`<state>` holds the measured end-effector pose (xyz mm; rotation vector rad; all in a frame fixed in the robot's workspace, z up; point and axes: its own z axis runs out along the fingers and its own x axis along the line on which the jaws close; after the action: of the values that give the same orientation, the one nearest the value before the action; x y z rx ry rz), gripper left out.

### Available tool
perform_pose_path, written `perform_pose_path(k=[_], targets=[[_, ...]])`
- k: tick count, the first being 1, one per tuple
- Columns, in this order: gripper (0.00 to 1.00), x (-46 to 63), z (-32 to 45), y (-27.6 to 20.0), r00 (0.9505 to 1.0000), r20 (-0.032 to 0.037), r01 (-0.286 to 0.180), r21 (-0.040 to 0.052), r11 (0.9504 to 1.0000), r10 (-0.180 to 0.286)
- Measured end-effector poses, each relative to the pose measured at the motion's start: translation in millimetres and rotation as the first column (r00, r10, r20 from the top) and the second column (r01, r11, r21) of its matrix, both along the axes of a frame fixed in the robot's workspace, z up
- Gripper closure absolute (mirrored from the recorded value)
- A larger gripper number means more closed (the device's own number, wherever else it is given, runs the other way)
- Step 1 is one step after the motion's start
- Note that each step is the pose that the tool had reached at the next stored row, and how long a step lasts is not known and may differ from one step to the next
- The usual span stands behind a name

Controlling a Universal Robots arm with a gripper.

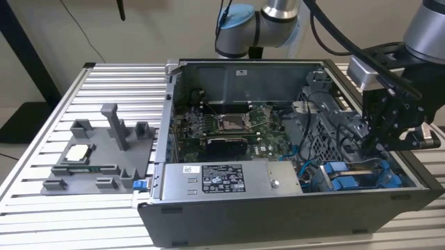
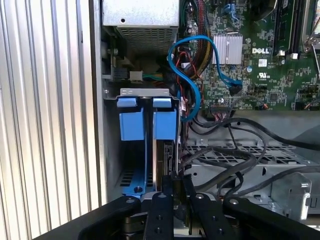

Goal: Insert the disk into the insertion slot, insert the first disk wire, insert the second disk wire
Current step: 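Insert the first disk wire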

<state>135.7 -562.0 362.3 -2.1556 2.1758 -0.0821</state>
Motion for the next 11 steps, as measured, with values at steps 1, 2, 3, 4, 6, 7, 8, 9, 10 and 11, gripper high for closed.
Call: perform_pose_path(k=[1, 2, 3, 4, 6, 7, 8, 9, 10, 11], targets=[[0.81, 0.1, -0.2, -0.3, 1.0, 0.0, 0.0, 0.0, 1.0, 0.0], [0.81, 0.1, -0.4, -0.6, 1.0, 0.0, 0.0, 0.0, 1.0, 0.0], [0.81, 0.1, -0.5, -1.0, 1.0, 0.0, 0.0, 0.0, 1.0, 0.0], [0.81, 0.2, -0.8, -1.4, 1.0, 0.0, 0.0, 0.0002, 1.0, 0.0], [0.81, 0.3, -1.2, -2.2, 1.0, 0.0, 0.0, 0.0004, 1.0, 0.0], [0.81, 0.3, -1.4, -2.6, 1.0, 0.0, 0.0, 0.0005, 1.0, 0.0], [0.81, 0.4, -1.6, -3.1, 1.0, 0.0, 0.0, 0.0007, 1.0, 0.0], [0.81, 0.5, -1.9, -3.7, 1.0, 0.0, 0.0, 0.0011, 1.0, 0.0], [0.81, 0.6, -2.3, -4.3, 1.0, 0.0, 0.0, 0.0014, 1.0, 0.0], [0.81, 0.7, -2.8, -4.9, 1.0, 0.0, 0.0, 0.0017, 1.0, 0.0]])
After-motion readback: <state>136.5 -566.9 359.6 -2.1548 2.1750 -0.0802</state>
